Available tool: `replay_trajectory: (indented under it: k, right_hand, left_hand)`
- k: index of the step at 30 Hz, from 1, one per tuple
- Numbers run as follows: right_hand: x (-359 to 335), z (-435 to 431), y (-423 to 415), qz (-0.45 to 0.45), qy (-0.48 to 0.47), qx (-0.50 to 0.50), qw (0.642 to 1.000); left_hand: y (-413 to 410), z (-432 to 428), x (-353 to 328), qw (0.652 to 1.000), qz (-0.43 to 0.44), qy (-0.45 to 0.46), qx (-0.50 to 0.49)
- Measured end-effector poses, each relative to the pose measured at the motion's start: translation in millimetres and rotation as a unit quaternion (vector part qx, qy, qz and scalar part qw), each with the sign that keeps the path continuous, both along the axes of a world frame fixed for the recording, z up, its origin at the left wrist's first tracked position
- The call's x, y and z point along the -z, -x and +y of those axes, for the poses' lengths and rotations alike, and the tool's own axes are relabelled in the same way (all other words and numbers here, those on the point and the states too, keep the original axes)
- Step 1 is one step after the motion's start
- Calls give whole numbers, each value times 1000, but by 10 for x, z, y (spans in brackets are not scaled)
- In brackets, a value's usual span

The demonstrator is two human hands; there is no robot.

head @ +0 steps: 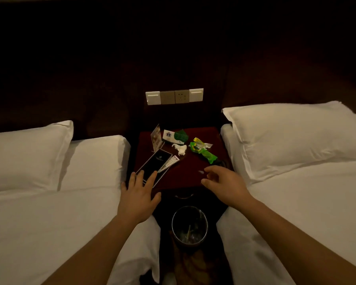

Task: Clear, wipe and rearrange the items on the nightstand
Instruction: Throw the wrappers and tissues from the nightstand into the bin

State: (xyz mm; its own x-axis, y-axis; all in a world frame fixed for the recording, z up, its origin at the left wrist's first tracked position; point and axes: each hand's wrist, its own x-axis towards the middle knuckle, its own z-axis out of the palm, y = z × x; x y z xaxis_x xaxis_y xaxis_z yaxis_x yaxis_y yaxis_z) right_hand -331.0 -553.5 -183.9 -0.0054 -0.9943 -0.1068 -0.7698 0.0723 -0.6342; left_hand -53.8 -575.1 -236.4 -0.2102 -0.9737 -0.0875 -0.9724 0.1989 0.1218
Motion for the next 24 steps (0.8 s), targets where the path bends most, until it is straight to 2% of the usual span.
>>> replay_trajectory:
  k: [7, 11, 20, 24]
  right_hand:
    - [861, -1177, -122, -26, -66, 33, 997]
    - [1462, -1737, 11, -11, -76, 44, 996]
    - [2611, -2819, 482, 110, -52, 66, 990]
    - [2779, -3098, 513, 175, -6, 68, 982]
  left_hand:
    - [-2, -1289, 776, 998, -27, -34, 40]
    - [57, -1926, 1313, 997, -39, -36, 50]
    - [218, -2793, 2672, 995, -20, -52, 84]
    - [183, -2768, 2913, 997, -25, 3, 71]
